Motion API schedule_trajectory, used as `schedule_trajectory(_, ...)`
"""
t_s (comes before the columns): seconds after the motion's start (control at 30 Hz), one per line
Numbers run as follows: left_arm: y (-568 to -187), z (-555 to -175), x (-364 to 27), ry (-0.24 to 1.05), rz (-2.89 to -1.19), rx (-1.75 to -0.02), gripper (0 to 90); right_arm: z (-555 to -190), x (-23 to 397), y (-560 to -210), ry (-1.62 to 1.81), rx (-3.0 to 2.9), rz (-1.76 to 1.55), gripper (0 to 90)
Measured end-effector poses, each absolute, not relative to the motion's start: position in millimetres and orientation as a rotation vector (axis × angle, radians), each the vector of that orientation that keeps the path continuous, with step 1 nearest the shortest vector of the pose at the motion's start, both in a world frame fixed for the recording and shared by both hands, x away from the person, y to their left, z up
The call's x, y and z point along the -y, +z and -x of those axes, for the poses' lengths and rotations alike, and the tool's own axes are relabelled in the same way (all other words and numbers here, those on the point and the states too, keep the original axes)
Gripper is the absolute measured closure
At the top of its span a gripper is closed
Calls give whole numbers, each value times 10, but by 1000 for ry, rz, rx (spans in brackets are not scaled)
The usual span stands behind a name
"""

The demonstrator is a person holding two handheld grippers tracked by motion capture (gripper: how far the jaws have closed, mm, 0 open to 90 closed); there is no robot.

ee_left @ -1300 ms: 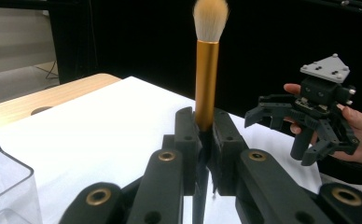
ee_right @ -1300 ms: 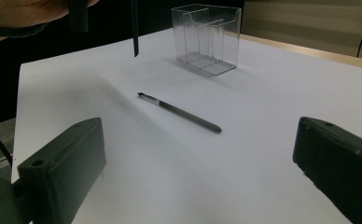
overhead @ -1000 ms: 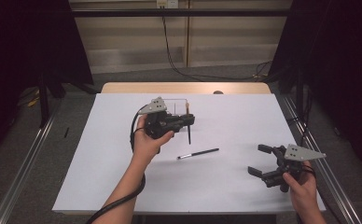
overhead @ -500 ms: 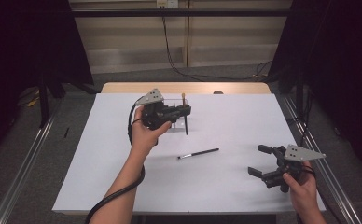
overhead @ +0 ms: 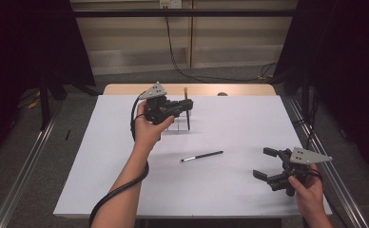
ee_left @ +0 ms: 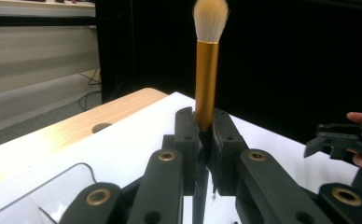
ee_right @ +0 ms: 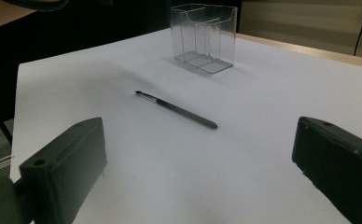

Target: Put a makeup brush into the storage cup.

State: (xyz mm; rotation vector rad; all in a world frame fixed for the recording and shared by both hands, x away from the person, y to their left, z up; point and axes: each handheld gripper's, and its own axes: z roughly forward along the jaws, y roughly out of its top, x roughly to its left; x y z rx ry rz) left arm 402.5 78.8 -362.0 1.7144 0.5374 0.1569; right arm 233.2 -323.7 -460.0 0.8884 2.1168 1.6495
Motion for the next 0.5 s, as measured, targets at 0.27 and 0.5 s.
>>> schedule_trajectory(0.27, -3557, -4113, -777, 181, -1718, -552, 833, -2335, 3238, -4601, 1650, -2120, -886, 22)
schedule_trajectory(0.5, -3498, -4180, -787, 200, -1702, -570, 832, -2337, 3240, -4601, 1652, -2119, -886, 22)
